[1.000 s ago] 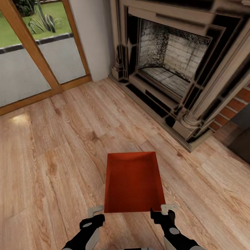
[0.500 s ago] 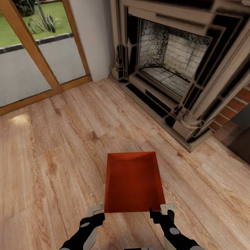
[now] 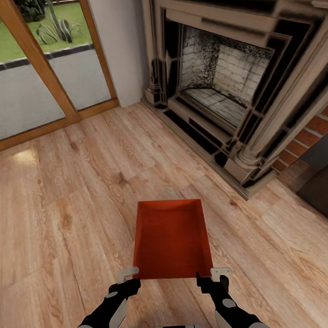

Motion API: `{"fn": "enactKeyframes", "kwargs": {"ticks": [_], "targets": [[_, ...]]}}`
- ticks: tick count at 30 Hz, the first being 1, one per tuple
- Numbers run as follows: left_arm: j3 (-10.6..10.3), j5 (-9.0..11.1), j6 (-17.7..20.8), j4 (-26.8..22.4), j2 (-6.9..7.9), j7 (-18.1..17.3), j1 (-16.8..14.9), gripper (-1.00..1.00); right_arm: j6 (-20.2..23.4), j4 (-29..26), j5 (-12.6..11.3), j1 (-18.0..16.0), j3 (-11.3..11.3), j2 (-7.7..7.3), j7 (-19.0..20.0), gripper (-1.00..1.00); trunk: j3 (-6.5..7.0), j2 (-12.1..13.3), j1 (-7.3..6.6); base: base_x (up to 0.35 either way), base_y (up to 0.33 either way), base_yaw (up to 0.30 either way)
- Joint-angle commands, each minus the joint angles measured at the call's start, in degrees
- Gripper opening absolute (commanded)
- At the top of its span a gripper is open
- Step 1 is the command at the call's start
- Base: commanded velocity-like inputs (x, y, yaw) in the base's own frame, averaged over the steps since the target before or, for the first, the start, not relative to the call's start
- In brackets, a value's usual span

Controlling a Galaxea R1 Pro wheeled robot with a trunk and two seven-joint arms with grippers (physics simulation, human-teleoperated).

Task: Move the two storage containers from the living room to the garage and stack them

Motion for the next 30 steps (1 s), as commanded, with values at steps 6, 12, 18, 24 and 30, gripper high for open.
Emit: {"fn": "enactKeyframes", "kwargs": {"ticks": [6,12,18,24,30], "targets": [[-0.48,0.52,0.06,-0.07,0.07,0.41,-0.01,1.00,-0.13,0.05,-0.12,-0.03,0.36,0.03,-0.36,1.00,-0.03,-0.01,-0.01,0.000,-0.019,0.000],[-0.46,0.51,0.06,-0.07,0.07,0.41,-0.01,1.00,-0.13,0.05,-0.12,-0.03,0.35,0.03,-0.36,1.00,-0.03,-0.01,-0.01,0.000,-0.002,0.000],[-0.41,0.51,0.06,-0.07,0.07,0.41,-0.01,1.00,-0.13,0.05,-0.12,-0.03,0.35,0.01,-0.36,1.00,-0.03,-0.01,-0.01,0.000,0.000,0.000],[-0.41,0.53,0.06,-0.08,0.05,0.41,-0.01,1.00,-0.13,0.05,-0.12,-0.03,0.36,0.00,-0.36,1.00,-0.03,-0.01,-0.01,0.136,0.000,0.000],[-0.41,0.52,0.06,-0.07,0.07,0.41,-0.01,1.00,-0.13,0.05,-0.12,-0.03,0.35,0.01,-0.36,1.00,-0.03,-0.01,-0.01,0.273,0.000,0.000]]}}
